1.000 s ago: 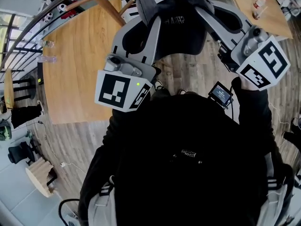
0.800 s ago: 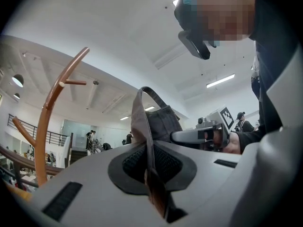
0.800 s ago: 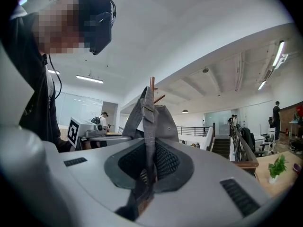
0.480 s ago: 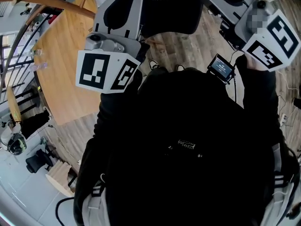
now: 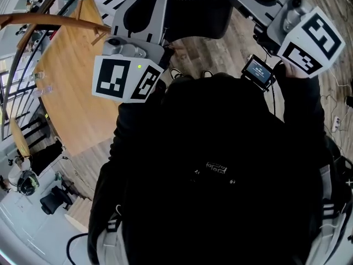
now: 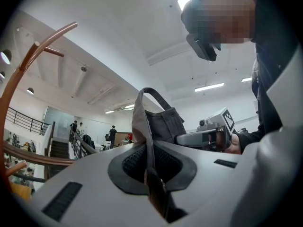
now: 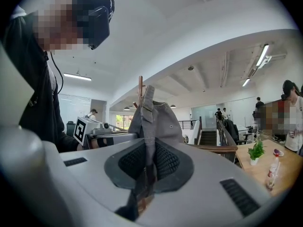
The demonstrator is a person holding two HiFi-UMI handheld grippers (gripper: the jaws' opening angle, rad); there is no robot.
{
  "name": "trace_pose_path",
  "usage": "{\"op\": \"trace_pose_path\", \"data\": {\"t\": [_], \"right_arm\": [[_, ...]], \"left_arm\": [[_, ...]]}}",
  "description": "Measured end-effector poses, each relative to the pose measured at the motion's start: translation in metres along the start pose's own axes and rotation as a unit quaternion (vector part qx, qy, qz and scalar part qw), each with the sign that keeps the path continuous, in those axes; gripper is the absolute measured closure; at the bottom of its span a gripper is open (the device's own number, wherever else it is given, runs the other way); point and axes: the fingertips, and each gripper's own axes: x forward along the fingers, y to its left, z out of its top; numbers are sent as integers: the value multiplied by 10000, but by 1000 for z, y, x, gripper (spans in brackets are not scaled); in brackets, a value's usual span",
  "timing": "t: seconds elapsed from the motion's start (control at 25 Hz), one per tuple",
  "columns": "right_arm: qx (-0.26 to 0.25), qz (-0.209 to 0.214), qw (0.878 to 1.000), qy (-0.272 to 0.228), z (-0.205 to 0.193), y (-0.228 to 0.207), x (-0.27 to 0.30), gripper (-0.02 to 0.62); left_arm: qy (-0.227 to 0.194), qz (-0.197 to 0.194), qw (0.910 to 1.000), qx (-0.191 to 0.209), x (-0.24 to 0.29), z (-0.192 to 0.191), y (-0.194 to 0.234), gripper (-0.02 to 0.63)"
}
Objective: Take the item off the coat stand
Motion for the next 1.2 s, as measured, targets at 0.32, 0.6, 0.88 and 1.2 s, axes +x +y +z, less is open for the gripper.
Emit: {"op": "trace_pose_path", "data": {"t": [0.32, 0.6, 0.88, 1.2], "right_arm": [[181, -225, 9991, 306, -27, -1, -5, 560], [187, -210, 9991, 328, -24, 0, -7, 561], [117, -125, 9993, 333, -27, 1, -5, 561], [93, -76, 9994, 311, -27, 1, -5, 561]], "left_arm": [[147, -240, 9996, -69, -3, -23, -7, 588], [162, -232, 9995, -140, -2, -21, -9, 588], [175, -193, 9996, -90, -3, -21, -9, 588], [171, -172, 9997, -58, -3, -22, -10, 588]]}}
